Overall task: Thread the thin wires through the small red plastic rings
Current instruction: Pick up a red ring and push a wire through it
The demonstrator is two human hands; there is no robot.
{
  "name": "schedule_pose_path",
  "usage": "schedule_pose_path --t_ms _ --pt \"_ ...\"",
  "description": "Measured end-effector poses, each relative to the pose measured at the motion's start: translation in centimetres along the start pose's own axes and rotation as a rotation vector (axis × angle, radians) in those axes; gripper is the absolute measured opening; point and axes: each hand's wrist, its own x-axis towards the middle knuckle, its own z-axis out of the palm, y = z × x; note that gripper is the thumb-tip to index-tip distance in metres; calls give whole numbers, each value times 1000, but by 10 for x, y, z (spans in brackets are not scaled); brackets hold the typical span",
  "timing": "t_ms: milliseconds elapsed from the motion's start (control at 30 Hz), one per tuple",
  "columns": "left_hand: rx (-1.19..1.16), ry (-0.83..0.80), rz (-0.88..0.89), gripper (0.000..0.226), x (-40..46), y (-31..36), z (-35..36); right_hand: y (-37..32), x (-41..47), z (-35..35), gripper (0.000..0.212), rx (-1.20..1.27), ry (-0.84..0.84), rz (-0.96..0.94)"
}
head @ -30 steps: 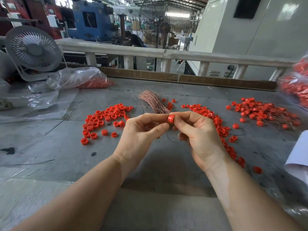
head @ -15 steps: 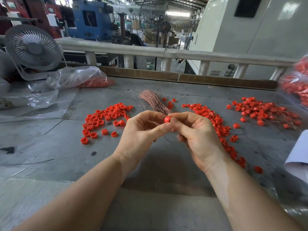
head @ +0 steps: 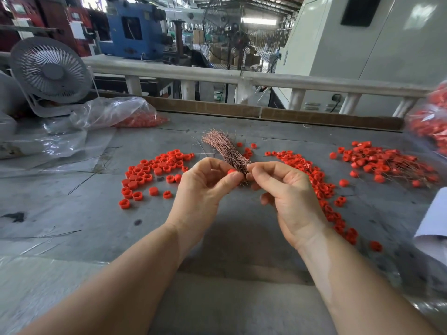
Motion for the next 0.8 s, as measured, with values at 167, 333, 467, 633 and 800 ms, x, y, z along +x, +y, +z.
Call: schedule_pose_path --t_ms 167,333,467,633,800 --pt "83 -79 17 19 -2 0 0 3 -1 2 13 -117 -86 -61" --pt "134 -83 22 8 -2 0 1 5 -2 2 38 -149 -206 -31" --pt "192 -77 49 16 -2 -1 1 4 -2 3 30 -128 -209 -56" --pt "191 -100 70 21 -4 3 4 4 -3 3 18 -60 -195 -80" --pt "170 -115 74 21 -6 6 5 4 -3 4 14 -31 -183 -88"
